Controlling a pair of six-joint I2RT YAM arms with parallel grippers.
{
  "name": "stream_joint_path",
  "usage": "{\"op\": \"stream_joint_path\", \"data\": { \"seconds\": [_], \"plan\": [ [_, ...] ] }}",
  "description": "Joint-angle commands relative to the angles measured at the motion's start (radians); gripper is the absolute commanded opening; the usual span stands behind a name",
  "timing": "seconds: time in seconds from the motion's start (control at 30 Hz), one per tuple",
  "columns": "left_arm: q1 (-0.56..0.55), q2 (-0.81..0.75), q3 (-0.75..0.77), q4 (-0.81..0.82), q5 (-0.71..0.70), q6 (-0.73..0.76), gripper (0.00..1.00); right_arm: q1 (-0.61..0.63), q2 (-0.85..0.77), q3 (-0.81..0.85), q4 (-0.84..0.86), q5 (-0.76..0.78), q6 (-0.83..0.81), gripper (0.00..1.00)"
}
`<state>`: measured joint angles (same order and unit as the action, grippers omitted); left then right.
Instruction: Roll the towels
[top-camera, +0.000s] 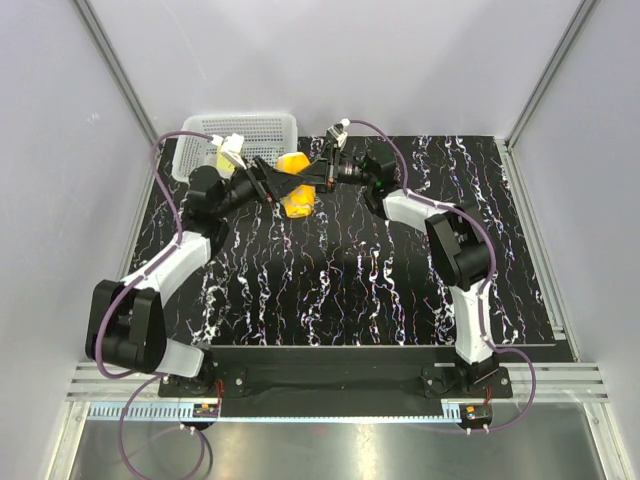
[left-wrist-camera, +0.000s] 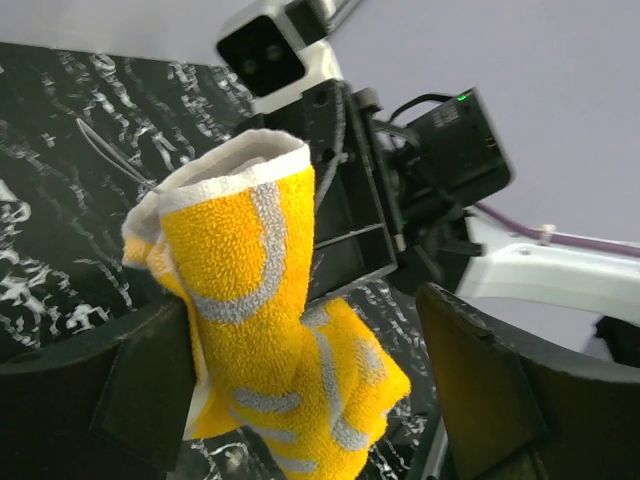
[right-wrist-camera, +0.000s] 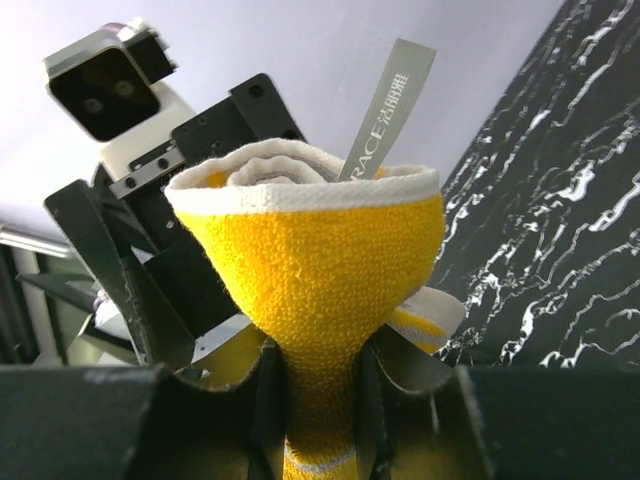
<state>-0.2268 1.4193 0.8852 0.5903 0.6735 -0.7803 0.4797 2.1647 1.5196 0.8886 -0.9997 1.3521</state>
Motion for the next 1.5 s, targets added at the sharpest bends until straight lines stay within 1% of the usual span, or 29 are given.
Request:
{"op": "stream_joint_path", "data": {
  "seconds": [0.0, 0.03, 0.1, 0.13, 0.2, 0.23, 0.27, 0.3, 0.37, 0.4, 0.43, 0.47, 0.5, 0.57, 0.6, 0.63, 0.73, 0.97, 1.07, 1.2, 1.3, 1.37, 1.4, 1.43, 1.47],
  "plan": [
    [-0.066, -0.063, 0.073, -0.19, -0.021, 0.13, 0.81, 0.025, -0.098, -0.01, -0.196, 0.116, -0.172, 0.17],
    [-0.071, -0.065, 0.083, -0.22, -0.035, 0.144, 0.75, 0.026, -0.106, -0.012, -0.217, 0.125, -0.188, 0.16],
    [-0.074, -0.071, 0.097, -0.283, -0.051, 0.18, 0.65, 0.025, -0.121, -0.018, -0.258, 0.151, -0.211, 0.16],
    [-0.08, -0.071, 0.1, -0.3, -0.055, 0.19, 0.53, 0.026, -0.123, -0.016, -0.266, 0.156, -0.215, 0.16],
    [-0.086, -0.071, 0.107, -0.329, -0.057, 0.203, 0.38, 0.025, -0.128, -0.018, -0.281, 0.171, -0.219, 0.16],
    [-0.088, -0.071, 0.109, -0.34, -0.061, 0.207, 0.27, 0.025, -0.128, -0.019, -0.289, 0.176, -0.217, 0.15],
    [-0.089, -0.074, 0.109, -0.355, -0.071, 0.21, 0.09, 0.026, -0.129, -0.018, -0.299, 0.19, -0.223, 0.15],
    [-0.092, -0.075, 0.104, -0.36, -0.074, 0.214, 0.02, 0.027, -0.132, -0.018, -0.321, 0.196, -0.225, 0.15],
    [-0.094, -0.082, 0.103, -0.374, -0.077, 0.222, 0.0, 0.025, -0.134, -0.019, -0.326, 0.202, -0.223, 0.16],
    [-0.094, -0.083, 0.104, -0.379, -0.081, 0.23, 0.0, 0.025, -0.135, -0.019, -0.342, 0.205, -0.225, 0.18],
    [-0.094, -0.085, 0.104, -0.388, -0.083, 0.236, 0.0, 0.025, -0.141, -0.019, -0.355, 0.208, -0.231, 0.23],
    [-0.094, -0.089, 0.11, -0.414, -0.103, 0.242, 0.0, 0.026, -0.152, -0.019, -0.37, 0.214, -0.249, 0.3],
    [-0.094, -0.089, 0.115, -0.426, -0.109, 0.254, 0.0, 0.025, -0.16, -0.021, -0.407, 0.22, -0.263, 0.46],
    [-0.092, -0.092, 0.13, -0.457, -0.12, 0.266, 0.0, 0.025, -0.18, -0.025, -0.454, 0.243, -0.312, 0.59],
    [-0.089, -0.091, 0.135, -0.466, -0.132, 0.272, 0.0, 0.022, -0.199, -0.027, -0.506, 0.254, -0.332, 0.67],
    [-0.085, -0.089, 0.141, -0.471, -0.132, 0.274, 0.0, 0.02, -0.212, -0.03, -0.534, 0.263, -0.35, 0.7],
    [-0.056, -0.068, 0.164, -0.472, -0.117, 0.26, 0.0, 0.002, -0.258, -0.047, -0.625, 0.299, -0.41, 0.74],
    [0.006, 0.004, 0.254, -0.475, -0.062, 0.25, 0.0, -0.07, -0.385, -0.156, -0.7, 0.346, -0.455, 0.76],
    [0.033, 0.052, 0.293, -0.454, -0.022, 0.227, 0.0, -0.082, -0.413, -0.164, -0.772, 0.357, -0.49, 0.76],
    [0.07, 0.118, 0.351, -0.431, 0.02, 0.21, 0.0, -0.082, -0.448, -0.179, -0.819, 0.378, -0.524, 0.76],
    [0.095, 0.191, 0.44, -0.446, 0.041, 0.217, 0.0, -0.081, -0.483, -0.214, -0.836, 0.395, -0.535, 0.76],
    [0.121, 0.272, 0.536, -0.457, 0.069, 0.207, 0.0, -0.081, -0.511, -0.257, -0.829, 0.392, -0.53, 0.76],
    [0.13, 0.343, 0.572, -0.454, 0.083, 0.197, 0.0, -0.082, -0.52, -0.274, -0.826, 0.392, -0.527, 0.76],
    [0.139, 0.383, 0.656, -0.458, 0.095, 0.188, 0.0, -0.082, -0.531, -0.309, -0.823, 0.392, -0.524, 0.76],
    [0.148, 0.427, 0.708, -0.466, 0.124, 0.171, 0.0, -0.082, -0.551, -0.328, -0.814, 0.392, -0.521, 0.76]
  ]
}}
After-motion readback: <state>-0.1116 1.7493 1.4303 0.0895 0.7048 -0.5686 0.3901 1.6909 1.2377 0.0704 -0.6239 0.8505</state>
